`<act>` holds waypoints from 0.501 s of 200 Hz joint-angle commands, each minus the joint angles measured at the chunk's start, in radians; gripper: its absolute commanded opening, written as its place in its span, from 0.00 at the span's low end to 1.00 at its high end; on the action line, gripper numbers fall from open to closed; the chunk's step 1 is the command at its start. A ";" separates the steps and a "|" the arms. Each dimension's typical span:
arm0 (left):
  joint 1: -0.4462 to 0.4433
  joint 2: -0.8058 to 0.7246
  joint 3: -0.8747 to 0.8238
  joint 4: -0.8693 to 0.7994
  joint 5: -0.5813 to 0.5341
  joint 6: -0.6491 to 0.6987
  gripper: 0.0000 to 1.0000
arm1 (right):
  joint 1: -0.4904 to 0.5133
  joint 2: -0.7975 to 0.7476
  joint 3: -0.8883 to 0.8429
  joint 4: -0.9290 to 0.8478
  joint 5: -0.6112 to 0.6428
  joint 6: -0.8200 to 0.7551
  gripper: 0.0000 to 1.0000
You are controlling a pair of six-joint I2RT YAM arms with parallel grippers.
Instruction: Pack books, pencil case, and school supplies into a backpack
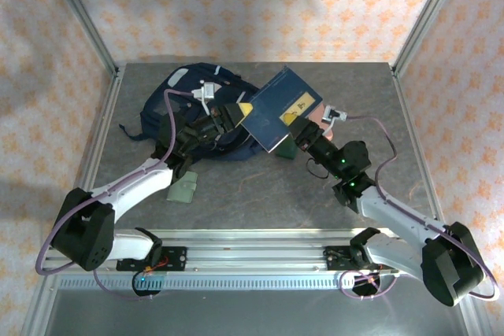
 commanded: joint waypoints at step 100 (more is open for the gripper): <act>-0.022 0.211 0.347 -1.002 -0.643 0.761 0.63 | -0.099 -0.471 -0.074 -0.545 0.186 -0.167 0.00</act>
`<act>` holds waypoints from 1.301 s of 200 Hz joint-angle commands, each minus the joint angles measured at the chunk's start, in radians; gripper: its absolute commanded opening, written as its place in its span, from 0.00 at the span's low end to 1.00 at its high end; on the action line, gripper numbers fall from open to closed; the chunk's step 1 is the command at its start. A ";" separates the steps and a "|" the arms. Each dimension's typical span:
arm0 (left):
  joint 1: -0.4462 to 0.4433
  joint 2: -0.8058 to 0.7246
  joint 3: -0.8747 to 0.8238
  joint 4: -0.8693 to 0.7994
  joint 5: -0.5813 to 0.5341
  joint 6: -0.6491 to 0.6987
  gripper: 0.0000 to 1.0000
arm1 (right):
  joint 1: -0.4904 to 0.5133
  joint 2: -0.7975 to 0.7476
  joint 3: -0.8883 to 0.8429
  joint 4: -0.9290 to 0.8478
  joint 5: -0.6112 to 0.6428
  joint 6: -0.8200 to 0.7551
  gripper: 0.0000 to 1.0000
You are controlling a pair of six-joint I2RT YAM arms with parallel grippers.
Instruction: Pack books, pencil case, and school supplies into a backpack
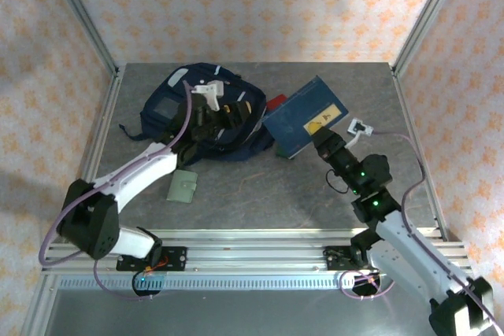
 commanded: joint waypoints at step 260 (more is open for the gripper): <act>-0.115 0.490 0.447 -0.495 -0.708 0.499 0.00 | -0.008 -0.109 -0.065 -0.173 0.093 -0.041 0.00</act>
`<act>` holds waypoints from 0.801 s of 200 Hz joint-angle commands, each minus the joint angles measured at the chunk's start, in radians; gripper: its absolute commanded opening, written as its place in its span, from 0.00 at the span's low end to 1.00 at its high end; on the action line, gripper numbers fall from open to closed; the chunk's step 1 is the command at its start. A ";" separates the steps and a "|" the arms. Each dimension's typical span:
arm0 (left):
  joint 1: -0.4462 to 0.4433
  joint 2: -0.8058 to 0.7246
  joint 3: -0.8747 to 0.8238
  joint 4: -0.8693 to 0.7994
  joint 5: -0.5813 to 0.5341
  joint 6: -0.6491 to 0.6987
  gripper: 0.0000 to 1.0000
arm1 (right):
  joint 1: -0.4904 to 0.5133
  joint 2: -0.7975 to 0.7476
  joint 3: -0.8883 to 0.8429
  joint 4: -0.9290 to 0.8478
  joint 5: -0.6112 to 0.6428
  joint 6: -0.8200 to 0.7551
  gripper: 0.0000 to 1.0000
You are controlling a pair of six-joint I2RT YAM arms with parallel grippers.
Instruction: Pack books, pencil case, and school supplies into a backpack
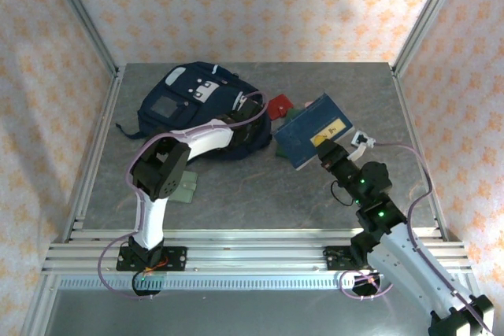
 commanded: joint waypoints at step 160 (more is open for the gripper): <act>0.024 -0.381 0.216 -0.099 -0.096 0.081 0.00 | 0.048 0.987 0.386 0.511 -0.391 0.163 0.00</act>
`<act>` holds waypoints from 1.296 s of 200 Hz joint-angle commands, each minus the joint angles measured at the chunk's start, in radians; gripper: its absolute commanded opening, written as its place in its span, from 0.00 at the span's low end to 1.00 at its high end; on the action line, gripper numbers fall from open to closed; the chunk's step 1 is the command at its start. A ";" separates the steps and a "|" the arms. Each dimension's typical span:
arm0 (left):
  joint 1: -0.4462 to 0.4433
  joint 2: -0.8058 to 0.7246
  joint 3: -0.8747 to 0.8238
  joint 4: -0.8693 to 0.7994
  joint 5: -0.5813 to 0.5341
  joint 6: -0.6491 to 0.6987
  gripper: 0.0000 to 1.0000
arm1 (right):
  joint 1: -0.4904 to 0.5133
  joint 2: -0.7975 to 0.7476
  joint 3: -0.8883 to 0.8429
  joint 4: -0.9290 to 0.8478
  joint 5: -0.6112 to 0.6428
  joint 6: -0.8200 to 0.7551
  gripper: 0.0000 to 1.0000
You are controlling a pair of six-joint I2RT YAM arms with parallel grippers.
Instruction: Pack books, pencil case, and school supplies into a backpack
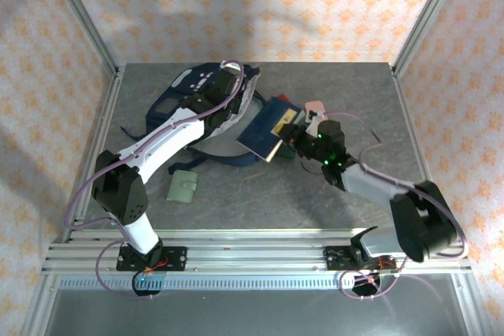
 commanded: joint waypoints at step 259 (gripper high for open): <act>-0.006 -0.051 0.120 0.031 0.053 -0.095 0.00 | 0.131 0.933 1.032 -0.302 0.022 0.123 0.18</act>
